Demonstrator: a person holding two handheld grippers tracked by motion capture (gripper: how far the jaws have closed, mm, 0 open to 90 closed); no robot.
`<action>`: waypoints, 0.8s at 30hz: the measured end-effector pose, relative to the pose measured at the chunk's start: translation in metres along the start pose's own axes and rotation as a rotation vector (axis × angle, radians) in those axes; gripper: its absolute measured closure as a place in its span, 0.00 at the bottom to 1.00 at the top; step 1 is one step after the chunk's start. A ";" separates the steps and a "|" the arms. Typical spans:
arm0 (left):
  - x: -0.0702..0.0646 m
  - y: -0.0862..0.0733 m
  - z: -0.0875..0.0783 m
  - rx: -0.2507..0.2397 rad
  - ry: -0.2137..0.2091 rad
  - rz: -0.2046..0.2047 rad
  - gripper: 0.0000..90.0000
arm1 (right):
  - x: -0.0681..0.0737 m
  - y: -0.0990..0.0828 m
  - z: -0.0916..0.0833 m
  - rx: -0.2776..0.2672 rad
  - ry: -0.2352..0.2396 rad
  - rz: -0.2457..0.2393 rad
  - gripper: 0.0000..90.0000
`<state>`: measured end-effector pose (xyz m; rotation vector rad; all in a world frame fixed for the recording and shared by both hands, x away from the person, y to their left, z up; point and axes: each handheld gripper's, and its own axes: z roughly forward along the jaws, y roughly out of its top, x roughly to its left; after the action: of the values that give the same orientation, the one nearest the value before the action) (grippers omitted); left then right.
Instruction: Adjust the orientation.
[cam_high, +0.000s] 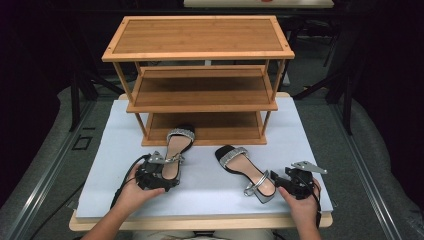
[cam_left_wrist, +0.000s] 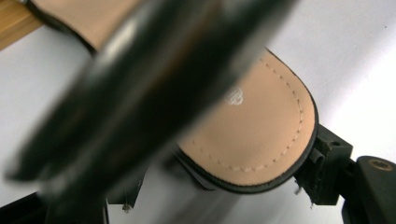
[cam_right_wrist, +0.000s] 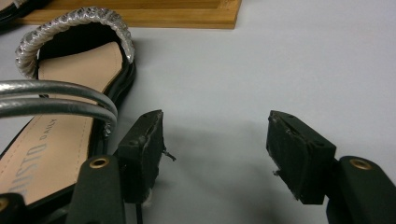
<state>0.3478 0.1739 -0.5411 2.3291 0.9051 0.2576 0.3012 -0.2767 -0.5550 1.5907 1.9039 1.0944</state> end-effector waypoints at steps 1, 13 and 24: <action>0.000 0.000 0.000 0.000 0.000 0.000 0.33 | 0.000 0.000 0.000 0.000 0.000 0.000 0.40; 0.011 0.035 -0.003 0.029 -0.040 -0.007 0.34 | 0.001 0.000 0.000 -0.002 0.000 -0.003 0.40; 0.046 0.079 0.026 0.037 -0.030 -0.003 0.35 | -0.001 0.000 0.000 -0.008 0.007 0.001 0.40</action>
<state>0.4346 0.1465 -0.5154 2.3590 0.9065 0.2062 0.3018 -0.2775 -0.5552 1.5860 1.9010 1.1086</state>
